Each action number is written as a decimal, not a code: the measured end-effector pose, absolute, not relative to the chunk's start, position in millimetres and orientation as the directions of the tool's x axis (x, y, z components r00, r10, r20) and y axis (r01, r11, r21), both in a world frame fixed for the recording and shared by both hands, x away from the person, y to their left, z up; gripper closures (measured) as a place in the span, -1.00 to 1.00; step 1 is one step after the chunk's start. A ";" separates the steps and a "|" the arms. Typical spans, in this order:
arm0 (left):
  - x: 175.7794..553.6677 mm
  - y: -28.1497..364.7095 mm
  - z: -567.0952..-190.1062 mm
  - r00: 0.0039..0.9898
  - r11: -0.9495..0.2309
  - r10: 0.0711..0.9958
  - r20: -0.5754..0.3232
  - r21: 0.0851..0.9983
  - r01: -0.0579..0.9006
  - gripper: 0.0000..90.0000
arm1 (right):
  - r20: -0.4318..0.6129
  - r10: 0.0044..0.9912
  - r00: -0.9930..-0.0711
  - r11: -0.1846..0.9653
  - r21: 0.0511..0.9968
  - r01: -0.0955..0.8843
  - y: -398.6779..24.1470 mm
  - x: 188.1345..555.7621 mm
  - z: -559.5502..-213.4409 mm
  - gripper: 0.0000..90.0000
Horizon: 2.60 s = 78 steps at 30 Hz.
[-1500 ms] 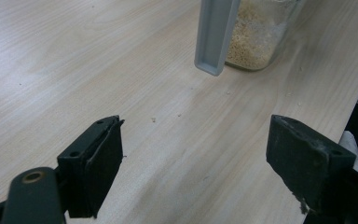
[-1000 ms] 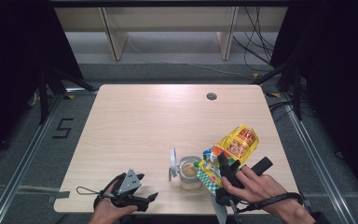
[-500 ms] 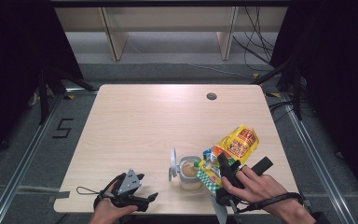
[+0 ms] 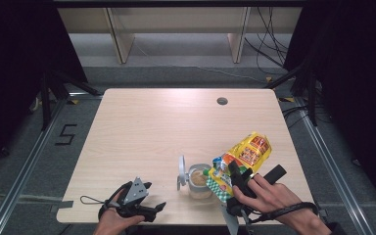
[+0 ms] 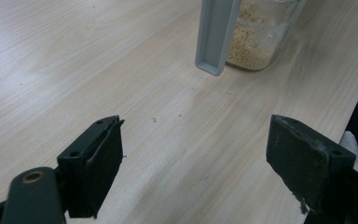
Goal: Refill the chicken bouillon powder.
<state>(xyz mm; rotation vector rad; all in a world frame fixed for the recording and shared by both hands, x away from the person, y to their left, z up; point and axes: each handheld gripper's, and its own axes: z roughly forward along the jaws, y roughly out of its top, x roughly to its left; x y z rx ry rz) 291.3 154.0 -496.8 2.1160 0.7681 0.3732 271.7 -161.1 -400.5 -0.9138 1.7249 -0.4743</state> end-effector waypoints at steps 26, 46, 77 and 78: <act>291.5 154.5 -496.6 0.767 -0.469 0.642 0.002 0.793 0.390 -0.59 | -0.798 -0.562 -0.216 0.807 -0.473 -0.353 -185.5 268.8 -404.9 0.76; 291.4 154.4 -496.5 0.767 -0.467 0.642 0.001 0.794 0.390 -0.59 | -0.913 -0.199 -0.356 0.921 -0.051 -0.386 -219.4 271.2 -416.2 0.90; 291.5 154.6 -495.8 0.773 -0.467 0.634 0.001 0.797 0.382 -0.59 | -0.647 0.507 -0.569 0.733 0.671 -0.111 -270.7 314.9 -428.0 0.93; 290.9 154.3 -495.5 0.773 -0.468 0.635 0.000 0.796 0.384 -0.59 | -0.626 0.531 -0.572 0.717 0.691 -0.091 -271.6 316.1 -429.4 0.93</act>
